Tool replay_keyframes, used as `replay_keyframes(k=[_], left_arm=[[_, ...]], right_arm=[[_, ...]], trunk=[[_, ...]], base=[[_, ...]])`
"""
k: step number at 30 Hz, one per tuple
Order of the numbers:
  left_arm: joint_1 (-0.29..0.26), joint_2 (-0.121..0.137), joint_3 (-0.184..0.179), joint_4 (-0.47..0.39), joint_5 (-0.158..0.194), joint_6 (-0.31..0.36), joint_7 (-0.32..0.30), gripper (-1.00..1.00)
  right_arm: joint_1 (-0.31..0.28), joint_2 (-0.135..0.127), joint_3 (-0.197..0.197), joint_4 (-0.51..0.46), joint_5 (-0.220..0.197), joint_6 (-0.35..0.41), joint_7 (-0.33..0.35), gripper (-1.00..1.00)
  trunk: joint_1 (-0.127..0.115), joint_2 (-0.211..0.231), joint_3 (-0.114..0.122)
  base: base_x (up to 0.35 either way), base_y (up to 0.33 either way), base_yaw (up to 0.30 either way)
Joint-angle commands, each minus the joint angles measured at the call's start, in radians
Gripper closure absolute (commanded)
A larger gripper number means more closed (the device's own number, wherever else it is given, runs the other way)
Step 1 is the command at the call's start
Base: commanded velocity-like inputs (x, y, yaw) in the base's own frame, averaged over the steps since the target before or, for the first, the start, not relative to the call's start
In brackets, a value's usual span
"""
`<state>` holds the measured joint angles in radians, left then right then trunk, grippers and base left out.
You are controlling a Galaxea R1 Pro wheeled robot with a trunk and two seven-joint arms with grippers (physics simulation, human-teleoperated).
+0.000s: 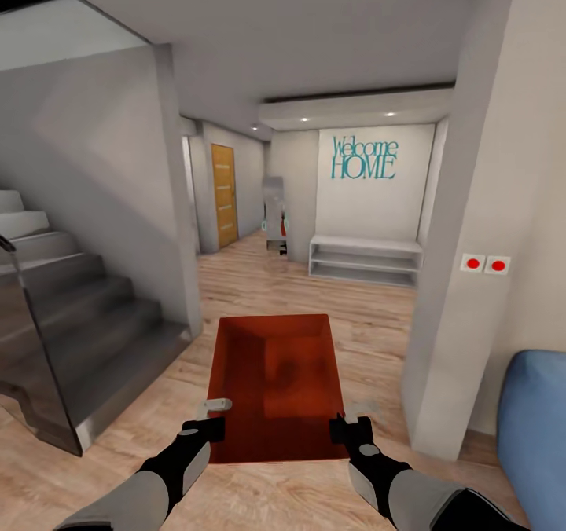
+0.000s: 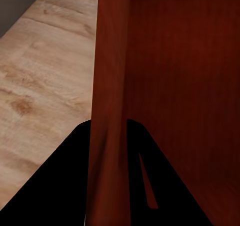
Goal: Move the two storage containers from the living room to the garage. In the garage, place one container on the floor and stack the other container on top of it (either order is fine).
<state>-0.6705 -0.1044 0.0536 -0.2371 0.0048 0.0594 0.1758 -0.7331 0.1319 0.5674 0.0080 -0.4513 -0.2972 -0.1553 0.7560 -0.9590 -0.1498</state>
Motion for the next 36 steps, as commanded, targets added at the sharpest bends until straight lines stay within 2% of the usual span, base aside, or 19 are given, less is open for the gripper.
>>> replay_keyframes(k=[1,29,36], left_arm=[[-0.001,0.041,0.054,-0.010,0.035,0.007,0.007,1.00],[-0.001,0.042,0.055,-0.008,0.035,0.008,0.007,1.00],[-0.001,0.045,0.055,-0.005,0.035,0.008,0.007,1.00]], right_arm=[[0.000,0.000,-0.058,0.000,0.005,0.001,-0.001,1.00],[0.000,0.000,-0.058,0.000,0.005,0.001,-0.001,1.00],[0.000,0.000,-0.058,0.000,0.005,0.001,-0.001,1.00]], trunk=[[0.001,-0.001,-0.002],[0.001,-0.001,-0.002],[0.001,-0.001,-0.002]], base=[[0.322,0.000,0.000],[0.322,0.000,0.001],[0.322,0.000,0.095]])
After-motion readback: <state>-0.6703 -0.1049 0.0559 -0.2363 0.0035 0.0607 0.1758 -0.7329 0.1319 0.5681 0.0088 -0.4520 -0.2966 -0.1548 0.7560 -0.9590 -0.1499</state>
